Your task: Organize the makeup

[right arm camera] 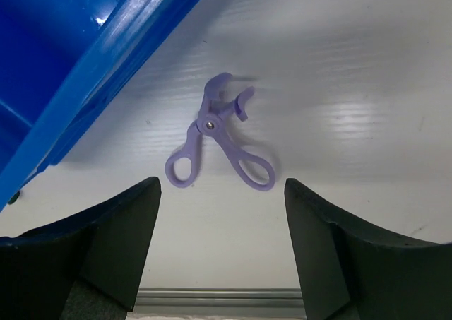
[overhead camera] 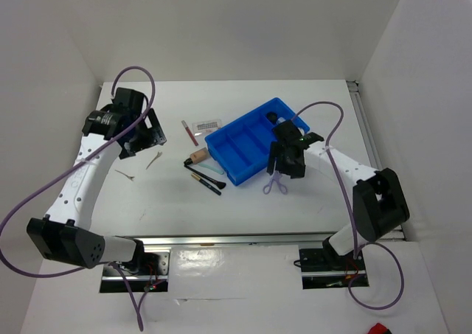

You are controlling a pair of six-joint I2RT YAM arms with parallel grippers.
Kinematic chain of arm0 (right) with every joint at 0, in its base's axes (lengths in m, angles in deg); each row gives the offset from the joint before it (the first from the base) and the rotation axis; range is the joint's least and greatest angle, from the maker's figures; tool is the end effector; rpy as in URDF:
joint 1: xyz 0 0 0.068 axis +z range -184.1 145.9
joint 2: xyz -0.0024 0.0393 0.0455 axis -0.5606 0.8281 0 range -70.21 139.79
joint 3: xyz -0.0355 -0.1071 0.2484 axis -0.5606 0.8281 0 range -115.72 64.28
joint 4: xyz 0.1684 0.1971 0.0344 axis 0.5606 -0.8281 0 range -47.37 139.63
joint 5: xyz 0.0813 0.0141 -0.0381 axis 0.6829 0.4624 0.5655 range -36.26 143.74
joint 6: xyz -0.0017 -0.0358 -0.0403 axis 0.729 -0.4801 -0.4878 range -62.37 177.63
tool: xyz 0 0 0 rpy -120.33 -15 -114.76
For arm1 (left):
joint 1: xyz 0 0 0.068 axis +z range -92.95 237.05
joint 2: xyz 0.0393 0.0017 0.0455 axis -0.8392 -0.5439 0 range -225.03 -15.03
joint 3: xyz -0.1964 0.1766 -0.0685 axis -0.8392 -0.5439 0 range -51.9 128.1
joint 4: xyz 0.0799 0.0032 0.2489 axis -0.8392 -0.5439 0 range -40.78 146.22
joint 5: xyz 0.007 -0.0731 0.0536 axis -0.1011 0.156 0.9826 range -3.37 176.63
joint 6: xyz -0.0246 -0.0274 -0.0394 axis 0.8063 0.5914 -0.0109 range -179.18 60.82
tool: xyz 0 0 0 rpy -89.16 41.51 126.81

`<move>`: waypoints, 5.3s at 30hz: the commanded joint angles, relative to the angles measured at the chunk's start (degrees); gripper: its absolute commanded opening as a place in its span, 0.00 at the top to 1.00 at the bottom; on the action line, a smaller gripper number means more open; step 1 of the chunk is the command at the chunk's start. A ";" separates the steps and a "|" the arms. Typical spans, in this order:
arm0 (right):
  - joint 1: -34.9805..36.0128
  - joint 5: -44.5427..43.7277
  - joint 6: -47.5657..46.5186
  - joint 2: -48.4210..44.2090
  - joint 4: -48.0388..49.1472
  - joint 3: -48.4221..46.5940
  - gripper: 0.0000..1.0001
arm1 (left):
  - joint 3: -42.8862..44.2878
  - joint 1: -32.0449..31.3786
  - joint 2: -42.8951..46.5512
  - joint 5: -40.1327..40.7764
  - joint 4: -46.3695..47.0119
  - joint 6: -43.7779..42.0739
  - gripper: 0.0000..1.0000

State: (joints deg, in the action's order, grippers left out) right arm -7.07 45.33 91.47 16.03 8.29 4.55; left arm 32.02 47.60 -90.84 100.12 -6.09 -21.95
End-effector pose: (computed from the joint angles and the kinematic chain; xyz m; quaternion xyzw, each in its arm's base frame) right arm 0.2606 0.1271 0.2201 0.0722 0.9762 0.0350 0.2016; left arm 0.2508 -0.0333 0.3754 -0.2619 0.9087 -0.0184 0.3245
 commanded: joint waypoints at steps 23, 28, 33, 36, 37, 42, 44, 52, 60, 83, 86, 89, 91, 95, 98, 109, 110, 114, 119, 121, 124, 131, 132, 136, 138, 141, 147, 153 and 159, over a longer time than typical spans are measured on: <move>-0.22 -1.52 3.24 14.05 10.50 1.01 0.52 | 1.69 0.31 0.66 -0.40 1.65 -1.29 0.00; -0.22 -5.21 3.24 9.93 3.83 -1.44 0.68 | 1.69 0.31 0.66 -0.40 2.19 -1.29 0.00; -0.74 -8.12 0.35 -0.69 -4.17 -6.44 0.74 | 1.16 0.31 1.19 -1.02 3.32 -0.67 0.00; -1.45 -9.52 -2.64 -1.08 -5.41 -13.97 0.74 | 1.16 0.31 1.19 -1.02 3.86 -0.67 0.00; -1.45 -10.22 -3.51 -0.03 -5.42 -16.63 0.74 | 1.16 0.31 1.19 -1.02 3.86 -0.67 0.00; -1.98 -16.37 -11.41 9.02 -3.22 -31.05 0.75 | 1.16 0.31 0.66 -1.54 3.86 -1.20 0.00; -1.98 -19.44 -14.32 13.94 -0.33 -36.15 0.75 | 1.16 0.31 0.66 -1.54 3.33 -1.20 0.00; -1.98 -19.98 -21.98 26.96 6.25 -42.42 0.75 | 0.63 0.84 1.28 0.13 2.80 -1.20 0.00; -1.45 -15.43 -21.98 31.44 7.94 -41.79 0.54 | 1.86 2.60 1.28 -1.81 2.19 -1.20 0.00; 2.24 -4.97 -18.03 19.58 5.49 -46.52 0.63 | 4.50 17.80 -10.23 -3.37 -3.27 -6.56 0.22; 3.99 -4.34 -17.41 20.29 3.03 -47.41 0.62 | 1.87 17.80 -12.34 -7.34 1.38 -6.03 0.26; 5.66 -4.34 -17.41 20.29 3.02 -46.02 0.60 | 1.85 14.05 -16.62 -5.59 4.30 -8.31 0.27; 5.67 -4.34 -17.41 20.29 1.97 -45.49 0.60 | 5.44 10.44 -22.41 -2.54 3.25 -9.11 0.26; 5.67 -3.64 -17.41 19.24 2.66 -43.03 0.60 | 6.78 8.93 -28.68 -1.37 4.37 -9.72 0.19; 5.67 -3.64 -17.41 19.23 2.06 -42.49 0.60 | 6.78 8.93 -32.46 -1.98 6.66 -10.43 0.14; 5.67 -6.01 -18.64 20.81 -0.41 -43.72 0.60 | 7.84 9.45 -43.62 0.30 13.25 -12.36 0.17; 5.67 -6.01 -18.64 20.81 -0.41 -43.72 0.60 | 8.62 10.06 -44.42 0.30 13.26 -12.36 0.20; 5.67 -6.63 -18.11 21.34 -1.54 -44.25 0.60 | 8.10 10.60 -45.47 -2.77 17.03 -11.75 0.27; 5.67 -8.56 -18.11 21.34 -2.87 -45.56 0.60 | 7.49 10.60 -47.32 -4.09 17.04 -11.75 0.54; 5.67 -9.26 -18.11 21.87 -3.92 -46.35 0.60 | 6.53 10.60 -47.32 -5.49 17.74 -11.75 0.64; 5.67 -9.79 -17.59 21.87 -4.44 -47.59 0.60 | 5.82 10.60 -46.01 -6.81 18.27 -11.75 0.86; 5.67 -12.59 -17.06 19.94 -5.06 -48.12 0.60 | 7.93 10.60 -33.63 -14.97 14.76 -9.56 1.00; 5.15 -12.60 -16.45 19.41 -5.06 -47.07 0.60 | 8.62 10.07 -31.61 -17.08 14.75 -8.94 1.00; 1.12 -10.94 -12.42 15.90 -4.54 -42.77 0.60 | 10.64 5.86 -25.18 -30.50 18.70 -1.76 1.00; -0.74 -8.92 -10.65 12.65 -4.01 -39.69 0.60 | 12.66 1.91 -25.18 -33.78 21.24 2.03 1.00; -3.81 -8.38 -6.35 6.68 -3.39 -34.42 0.60 | 16.53 -4.42 -28.24 -36.61 26.87 8.54 1.00; -5.84 -8.38 -0.54 -7.98 -0.06 -21.60 0.59 | 30.12 -14.61 -42.12 -39.86 36.44 15.24 1.00; -7.07 -10.76 1.57 -10.91 -7.16 -22.10 0.56 | 47.82 -20.86 -57.94 -39.33 39.26 15.39 1.00; -8.83 -13.66 1.57 -12.23 -12.44 -24.04 0.56 | 50.79 -22.80 -65.77 -36.62 45.44 18.40 1.00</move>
State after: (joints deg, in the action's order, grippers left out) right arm -14.74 34.77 91.82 5.01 0.16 -17.13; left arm 77.41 25.02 -154.55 61.94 34.68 -5.65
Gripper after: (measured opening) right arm 0.435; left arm 0.145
